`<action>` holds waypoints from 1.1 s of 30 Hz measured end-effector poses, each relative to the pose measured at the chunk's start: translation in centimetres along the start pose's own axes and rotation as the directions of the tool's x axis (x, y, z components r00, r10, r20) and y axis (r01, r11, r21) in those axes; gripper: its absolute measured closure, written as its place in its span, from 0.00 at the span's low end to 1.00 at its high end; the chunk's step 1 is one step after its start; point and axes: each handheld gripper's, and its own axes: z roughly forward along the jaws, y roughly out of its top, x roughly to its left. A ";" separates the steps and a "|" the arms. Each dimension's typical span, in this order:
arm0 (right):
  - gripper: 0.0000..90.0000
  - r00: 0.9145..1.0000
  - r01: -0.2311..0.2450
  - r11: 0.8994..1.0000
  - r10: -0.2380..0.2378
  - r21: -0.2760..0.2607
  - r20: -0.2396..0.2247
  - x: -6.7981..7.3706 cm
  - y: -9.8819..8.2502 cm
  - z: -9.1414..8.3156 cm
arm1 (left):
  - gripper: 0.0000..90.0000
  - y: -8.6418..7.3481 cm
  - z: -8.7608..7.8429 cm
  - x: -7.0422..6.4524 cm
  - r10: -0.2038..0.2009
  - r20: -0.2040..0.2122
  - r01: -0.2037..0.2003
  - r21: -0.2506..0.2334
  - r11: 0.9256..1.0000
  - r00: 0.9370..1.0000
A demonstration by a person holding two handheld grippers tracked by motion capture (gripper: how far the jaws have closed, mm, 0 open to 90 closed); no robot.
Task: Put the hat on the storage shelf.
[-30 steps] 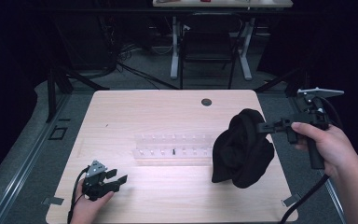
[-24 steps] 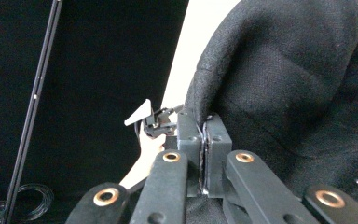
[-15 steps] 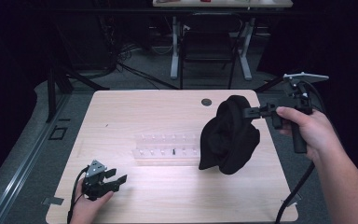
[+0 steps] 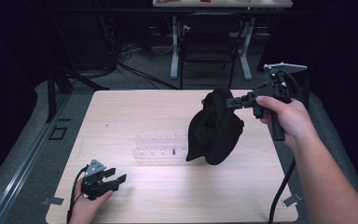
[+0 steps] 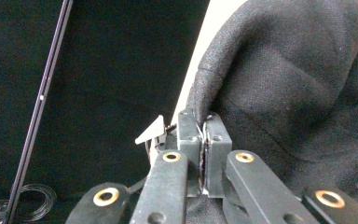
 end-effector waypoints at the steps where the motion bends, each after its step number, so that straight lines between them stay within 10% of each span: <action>1: 0.98 1.000 -0.001 1.000 0.001 0.000 -0.001 0.0 0.2 0.2 | 0.48 0.0 0.0 0.0 0.000 -0.001 0.000 -0.003 1.000 1.000; 33: 0.98 1.000 -0.001 0.999 0.002 0.032 -0.005 1.1 3.0 6.4 | 0.48 0.1 0.1 0.2 -0.007 0.004 0.007 -0.013 1.000 1.000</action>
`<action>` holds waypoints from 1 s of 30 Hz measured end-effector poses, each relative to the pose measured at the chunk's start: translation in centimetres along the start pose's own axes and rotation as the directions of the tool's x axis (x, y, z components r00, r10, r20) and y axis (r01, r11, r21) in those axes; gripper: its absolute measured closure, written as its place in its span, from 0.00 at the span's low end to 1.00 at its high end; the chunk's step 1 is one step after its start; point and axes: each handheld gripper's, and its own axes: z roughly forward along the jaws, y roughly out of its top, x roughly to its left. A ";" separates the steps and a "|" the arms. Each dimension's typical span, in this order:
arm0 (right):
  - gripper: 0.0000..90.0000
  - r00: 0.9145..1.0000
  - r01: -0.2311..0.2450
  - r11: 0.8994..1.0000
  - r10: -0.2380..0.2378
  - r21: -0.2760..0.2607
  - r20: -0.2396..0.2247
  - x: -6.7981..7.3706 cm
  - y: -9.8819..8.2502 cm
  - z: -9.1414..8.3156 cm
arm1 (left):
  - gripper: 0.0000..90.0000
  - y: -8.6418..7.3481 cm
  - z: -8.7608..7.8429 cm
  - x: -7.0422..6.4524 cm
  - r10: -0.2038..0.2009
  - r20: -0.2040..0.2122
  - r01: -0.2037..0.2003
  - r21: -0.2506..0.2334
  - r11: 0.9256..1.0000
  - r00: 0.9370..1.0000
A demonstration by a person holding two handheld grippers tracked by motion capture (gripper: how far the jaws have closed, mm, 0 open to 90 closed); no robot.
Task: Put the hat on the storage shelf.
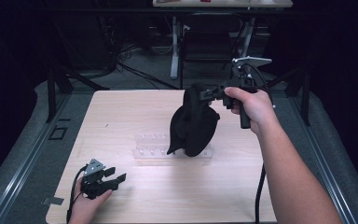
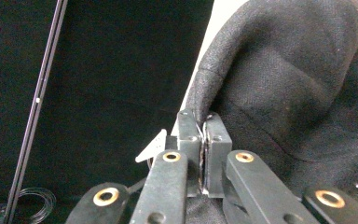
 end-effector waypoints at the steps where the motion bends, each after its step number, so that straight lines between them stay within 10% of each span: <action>1: 0.98 1.000 0.001 1.000 -0.001 0.001 0.003 0.1 0.1 0.2 | 0.48 0.0 0.0 0.0 -0.001 0.000 0.001 -0.001 1.000 1.000; 30: 0.98 1.000 -0.017 1.000 0.017 -0.008 -0.017 -0.5 0.0 2.0 | 0.50 0.9 -0.2 -1.8 0.050 0.044 -0.048 -0.041 0.998 0.998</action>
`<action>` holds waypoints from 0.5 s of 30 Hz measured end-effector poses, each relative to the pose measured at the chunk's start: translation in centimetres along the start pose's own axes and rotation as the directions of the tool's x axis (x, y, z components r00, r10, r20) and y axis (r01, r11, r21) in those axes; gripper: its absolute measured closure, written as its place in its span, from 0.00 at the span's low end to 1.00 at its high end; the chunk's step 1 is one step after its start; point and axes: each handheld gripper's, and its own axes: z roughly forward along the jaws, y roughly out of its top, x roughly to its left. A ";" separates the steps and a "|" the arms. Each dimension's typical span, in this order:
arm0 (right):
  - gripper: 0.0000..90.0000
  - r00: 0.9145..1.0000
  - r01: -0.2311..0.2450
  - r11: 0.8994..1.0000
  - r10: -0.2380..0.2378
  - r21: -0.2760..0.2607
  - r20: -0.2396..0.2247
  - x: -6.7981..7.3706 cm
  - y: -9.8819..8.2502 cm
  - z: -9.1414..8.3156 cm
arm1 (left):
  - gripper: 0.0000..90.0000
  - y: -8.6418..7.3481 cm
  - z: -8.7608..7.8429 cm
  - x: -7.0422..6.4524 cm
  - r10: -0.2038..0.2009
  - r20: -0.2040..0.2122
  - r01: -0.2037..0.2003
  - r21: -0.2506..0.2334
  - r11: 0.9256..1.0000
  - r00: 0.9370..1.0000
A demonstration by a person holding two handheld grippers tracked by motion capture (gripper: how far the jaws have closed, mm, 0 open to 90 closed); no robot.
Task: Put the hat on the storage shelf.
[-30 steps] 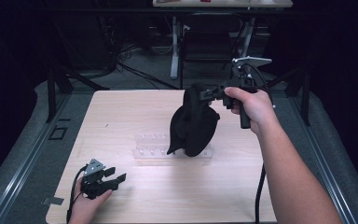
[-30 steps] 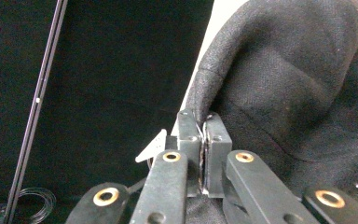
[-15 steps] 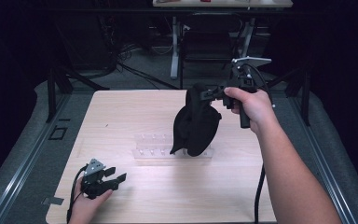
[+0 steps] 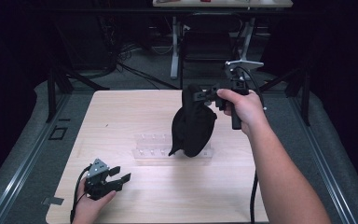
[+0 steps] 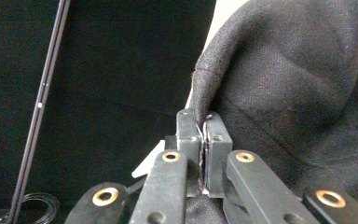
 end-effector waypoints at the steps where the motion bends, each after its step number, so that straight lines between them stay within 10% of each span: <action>1: 0.98 1.000 0.002 1.000 -0.002 -0.003 -0.006 0.1 -0.1 0.3 | 0.52 0.4 0.0 -0.3 0.016 -0.008 -0.016 -0.007 1.000 1.000; 15: 0.98 0.999 0.001 1.000 -0.001 -0.001 -0.041 0.3 -0.1 1.5 | 0.57 3.6 0.1 -2.3 0.100 0.007 -0.099 -0.049 0.994 0.995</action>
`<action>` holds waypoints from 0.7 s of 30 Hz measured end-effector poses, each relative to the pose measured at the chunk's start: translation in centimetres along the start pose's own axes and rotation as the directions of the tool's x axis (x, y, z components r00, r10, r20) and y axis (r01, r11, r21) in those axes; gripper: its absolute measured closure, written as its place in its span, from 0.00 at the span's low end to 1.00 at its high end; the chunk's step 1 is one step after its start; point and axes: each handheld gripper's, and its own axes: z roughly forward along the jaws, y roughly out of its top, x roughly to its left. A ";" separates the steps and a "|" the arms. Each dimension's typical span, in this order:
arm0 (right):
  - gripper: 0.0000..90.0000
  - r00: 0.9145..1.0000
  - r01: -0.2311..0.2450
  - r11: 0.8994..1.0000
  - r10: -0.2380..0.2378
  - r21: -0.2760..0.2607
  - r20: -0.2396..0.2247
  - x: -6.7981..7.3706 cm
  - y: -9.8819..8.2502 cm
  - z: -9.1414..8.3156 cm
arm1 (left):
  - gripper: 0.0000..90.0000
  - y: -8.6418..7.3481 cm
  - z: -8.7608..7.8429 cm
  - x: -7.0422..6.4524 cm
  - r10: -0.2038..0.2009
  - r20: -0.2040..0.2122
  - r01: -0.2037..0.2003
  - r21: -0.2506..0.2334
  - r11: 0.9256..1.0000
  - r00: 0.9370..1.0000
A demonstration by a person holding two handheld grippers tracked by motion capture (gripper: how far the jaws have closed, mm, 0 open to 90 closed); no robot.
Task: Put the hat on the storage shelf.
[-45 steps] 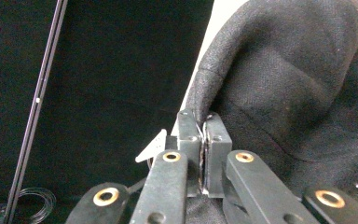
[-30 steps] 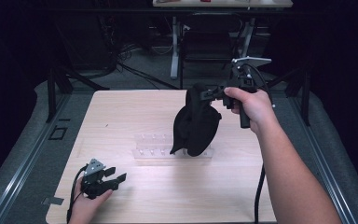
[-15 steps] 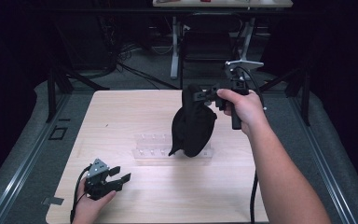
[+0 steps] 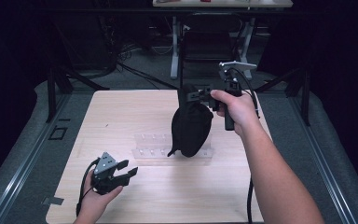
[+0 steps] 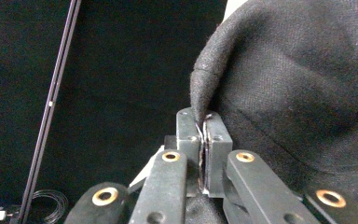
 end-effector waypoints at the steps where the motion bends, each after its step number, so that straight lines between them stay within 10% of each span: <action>1: 0.98 1.000 0.000 1.000 0.000 -0.001 -0.002 0.0 0.0 0.1 | 0.57 0.3 0.1 -0.1 0.000 0.002 0.000 -0.003 1.000 1.000; 21: 0.97 1.000 0.006 1.000 -0.005 0.009 -0.020 0.6 -0.1 1.4 | 0.62 5.1 2.5 -3.9 0.095 0.066 -0.096 0.013 0.995 0.993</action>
